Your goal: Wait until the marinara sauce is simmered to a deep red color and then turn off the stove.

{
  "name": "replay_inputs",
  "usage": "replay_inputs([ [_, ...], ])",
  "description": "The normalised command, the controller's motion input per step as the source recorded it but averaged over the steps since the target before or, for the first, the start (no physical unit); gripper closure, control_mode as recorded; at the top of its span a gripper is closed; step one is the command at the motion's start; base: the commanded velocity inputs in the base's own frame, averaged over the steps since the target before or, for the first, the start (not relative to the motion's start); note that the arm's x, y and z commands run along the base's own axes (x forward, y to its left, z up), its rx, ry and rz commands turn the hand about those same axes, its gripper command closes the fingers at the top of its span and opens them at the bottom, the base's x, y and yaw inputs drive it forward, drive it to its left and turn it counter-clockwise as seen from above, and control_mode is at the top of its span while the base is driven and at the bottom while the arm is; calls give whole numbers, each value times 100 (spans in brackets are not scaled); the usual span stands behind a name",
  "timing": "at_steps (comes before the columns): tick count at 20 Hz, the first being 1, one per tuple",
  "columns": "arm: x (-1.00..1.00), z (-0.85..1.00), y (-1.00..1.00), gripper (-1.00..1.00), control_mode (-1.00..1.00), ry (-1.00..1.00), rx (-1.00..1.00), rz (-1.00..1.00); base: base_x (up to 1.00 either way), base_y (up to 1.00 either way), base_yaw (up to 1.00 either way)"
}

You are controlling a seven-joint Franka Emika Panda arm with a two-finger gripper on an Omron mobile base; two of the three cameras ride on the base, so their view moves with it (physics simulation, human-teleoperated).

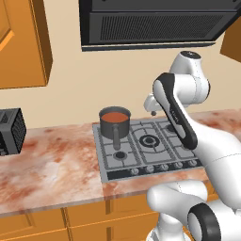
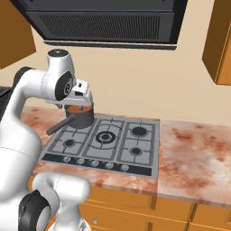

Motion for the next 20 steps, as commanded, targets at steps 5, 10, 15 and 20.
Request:
replay_inputs([
  [5, 0, 0, 0, -100, -100, 0, 0, 0, 0, 0, 0],
  [10, 0, 0, 0, -100, -100, 0, 0, 0, 0, 0, 0],
  [15, 0, 0, 0, -100, -100, 0, 0, 0, 0, 0, 0],
  [20, 0, 0, 0, -100, -100, 0, 0, 0, 0, 0, 0],
])
